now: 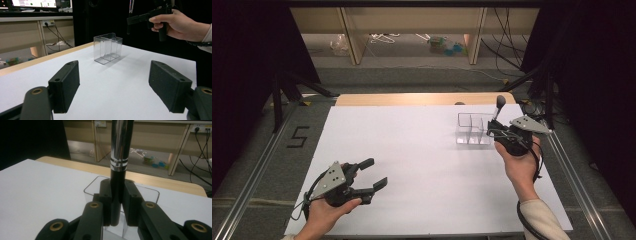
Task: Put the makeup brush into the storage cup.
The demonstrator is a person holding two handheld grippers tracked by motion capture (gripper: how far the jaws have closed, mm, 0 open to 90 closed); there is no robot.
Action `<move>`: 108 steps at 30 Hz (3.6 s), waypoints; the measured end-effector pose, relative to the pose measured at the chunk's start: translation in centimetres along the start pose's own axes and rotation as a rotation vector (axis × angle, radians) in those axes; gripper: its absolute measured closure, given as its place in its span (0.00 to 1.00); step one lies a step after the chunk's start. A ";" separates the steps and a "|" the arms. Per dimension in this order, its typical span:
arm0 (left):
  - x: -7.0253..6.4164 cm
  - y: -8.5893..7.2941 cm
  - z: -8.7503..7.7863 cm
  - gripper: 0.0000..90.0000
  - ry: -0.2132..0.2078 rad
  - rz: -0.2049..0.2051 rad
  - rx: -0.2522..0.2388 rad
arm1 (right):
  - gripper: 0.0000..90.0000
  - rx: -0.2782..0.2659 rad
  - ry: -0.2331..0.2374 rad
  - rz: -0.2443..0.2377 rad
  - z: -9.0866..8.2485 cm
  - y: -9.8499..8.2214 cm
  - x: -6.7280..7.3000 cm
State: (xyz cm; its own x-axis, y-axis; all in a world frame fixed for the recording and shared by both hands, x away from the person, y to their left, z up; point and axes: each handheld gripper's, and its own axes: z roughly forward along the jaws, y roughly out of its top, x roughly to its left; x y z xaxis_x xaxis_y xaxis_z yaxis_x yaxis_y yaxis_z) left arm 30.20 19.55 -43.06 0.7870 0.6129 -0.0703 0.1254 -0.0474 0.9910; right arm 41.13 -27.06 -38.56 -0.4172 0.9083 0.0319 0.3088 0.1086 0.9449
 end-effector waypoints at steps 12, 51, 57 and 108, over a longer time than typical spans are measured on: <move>0.1 0.0 0.0 0.28 -0.002 0.008 0.001 | 0.88 0.011 -0.016 -0.006 0.2 0.2 -0.2; 0.1 -0.1 0.0 0.28 -0.002 0.003 -0.001 | 0.88 0.012 -0.041 -0.002 1.5 0.9 -1.1; 0.1 0.0 0.0 0.28 -0.001 0.003 -0.002 | 0.88 0.015 -0.050 -0.011 1.6 1.0 -1.3; 0.1 -0.1 0.1 0.28 -0.001 -0.010 0.004 | 0.88 0.004 -0.069 0.005 3.1 1.5 -2.1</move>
State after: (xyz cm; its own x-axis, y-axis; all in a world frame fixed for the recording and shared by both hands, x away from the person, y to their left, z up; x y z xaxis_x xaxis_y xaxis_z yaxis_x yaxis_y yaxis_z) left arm 30.34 19.57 -43.22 0.7864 0.6125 -0.0805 0.1356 -0.0440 0.9898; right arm 45.17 -27.57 -38.24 -0.3556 0.9345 0.0142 0.3147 0.1054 0.9433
